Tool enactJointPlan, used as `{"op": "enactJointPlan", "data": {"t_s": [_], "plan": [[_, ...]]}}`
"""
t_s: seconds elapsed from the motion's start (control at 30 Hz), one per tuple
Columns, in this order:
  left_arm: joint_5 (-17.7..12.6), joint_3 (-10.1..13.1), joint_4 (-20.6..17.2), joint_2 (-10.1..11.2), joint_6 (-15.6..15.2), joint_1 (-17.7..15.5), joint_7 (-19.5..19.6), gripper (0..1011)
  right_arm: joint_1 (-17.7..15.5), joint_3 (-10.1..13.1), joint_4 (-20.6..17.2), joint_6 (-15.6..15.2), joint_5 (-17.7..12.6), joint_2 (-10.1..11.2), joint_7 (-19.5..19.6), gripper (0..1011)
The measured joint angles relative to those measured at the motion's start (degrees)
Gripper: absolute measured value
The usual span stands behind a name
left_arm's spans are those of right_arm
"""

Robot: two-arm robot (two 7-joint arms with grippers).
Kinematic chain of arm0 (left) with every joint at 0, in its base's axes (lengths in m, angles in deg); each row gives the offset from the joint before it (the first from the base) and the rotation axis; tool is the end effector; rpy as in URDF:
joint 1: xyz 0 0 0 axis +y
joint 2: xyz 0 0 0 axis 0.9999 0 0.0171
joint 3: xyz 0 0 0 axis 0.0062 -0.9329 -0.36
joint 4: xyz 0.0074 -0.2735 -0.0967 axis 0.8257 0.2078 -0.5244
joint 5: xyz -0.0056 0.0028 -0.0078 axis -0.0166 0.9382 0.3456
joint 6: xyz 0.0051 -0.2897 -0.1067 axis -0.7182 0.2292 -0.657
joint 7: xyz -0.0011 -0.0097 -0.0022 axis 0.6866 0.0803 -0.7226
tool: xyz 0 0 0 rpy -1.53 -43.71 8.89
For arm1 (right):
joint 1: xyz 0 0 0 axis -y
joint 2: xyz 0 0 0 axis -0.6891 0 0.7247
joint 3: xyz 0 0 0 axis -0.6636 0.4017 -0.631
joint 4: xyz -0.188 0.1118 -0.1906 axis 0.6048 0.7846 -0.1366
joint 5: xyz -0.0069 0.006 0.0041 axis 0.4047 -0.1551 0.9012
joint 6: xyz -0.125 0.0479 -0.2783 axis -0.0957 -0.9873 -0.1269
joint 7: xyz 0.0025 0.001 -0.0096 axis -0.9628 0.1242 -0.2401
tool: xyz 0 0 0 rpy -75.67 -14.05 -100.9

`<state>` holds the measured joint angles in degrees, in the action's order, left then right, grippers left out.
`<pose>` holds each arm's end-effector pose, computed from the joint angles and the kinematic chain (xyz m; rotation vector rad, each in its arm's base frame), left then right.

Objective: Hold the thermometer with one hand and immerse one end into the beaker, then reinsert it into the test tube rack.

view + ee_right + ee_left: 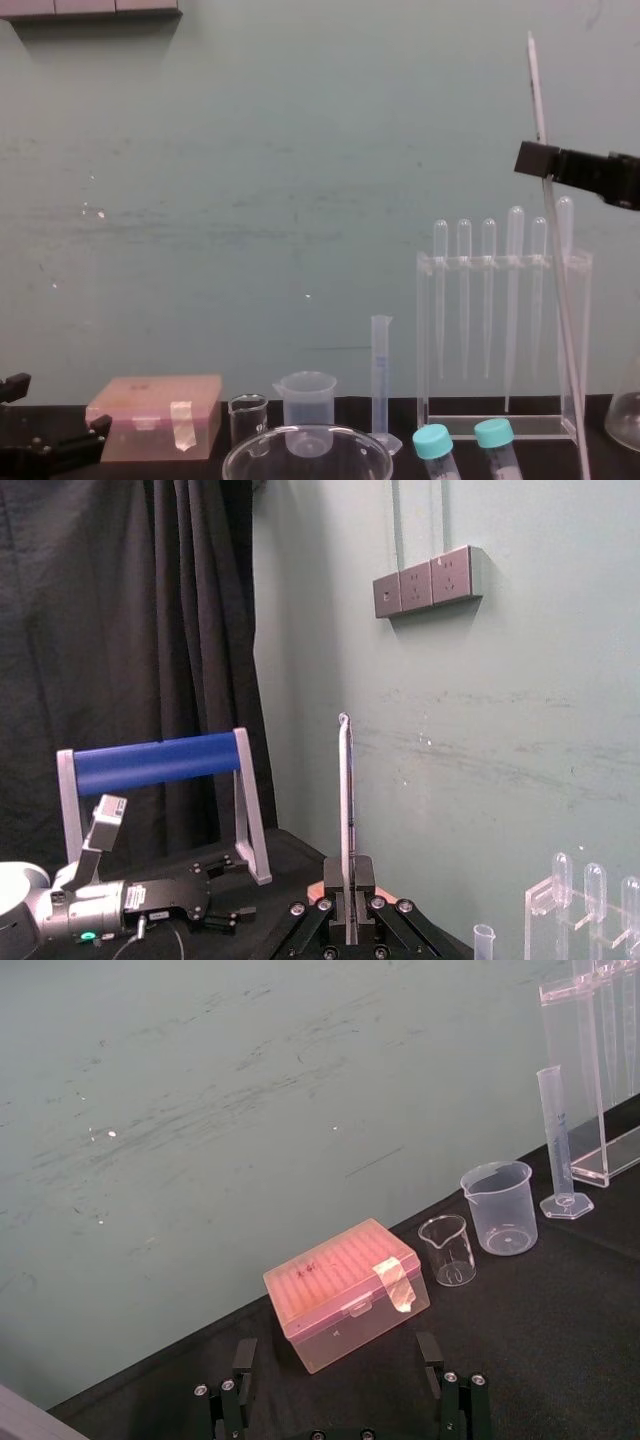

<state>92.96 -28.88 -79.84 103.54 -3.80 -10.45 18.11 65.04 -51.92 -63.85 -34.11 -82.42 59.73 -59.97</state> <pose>0.3580 0.0827 -0.3023 0.3045 -0.2849 1.2479 0.3908 -0.0827 -0.1976 0.2094 -0.0734 -0.6136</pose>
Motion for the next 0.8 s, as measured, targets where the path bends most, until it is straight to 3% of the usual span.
{"op": "enactJointPlan", "data": {"t_s": [0.8], "plan": [[0.00,0.00,0.00,0.00,0.00,0.00,0.00,1008,0.22,-3.00,5.85,-0.70,5.31,-2.24,-0.43,51]]}}
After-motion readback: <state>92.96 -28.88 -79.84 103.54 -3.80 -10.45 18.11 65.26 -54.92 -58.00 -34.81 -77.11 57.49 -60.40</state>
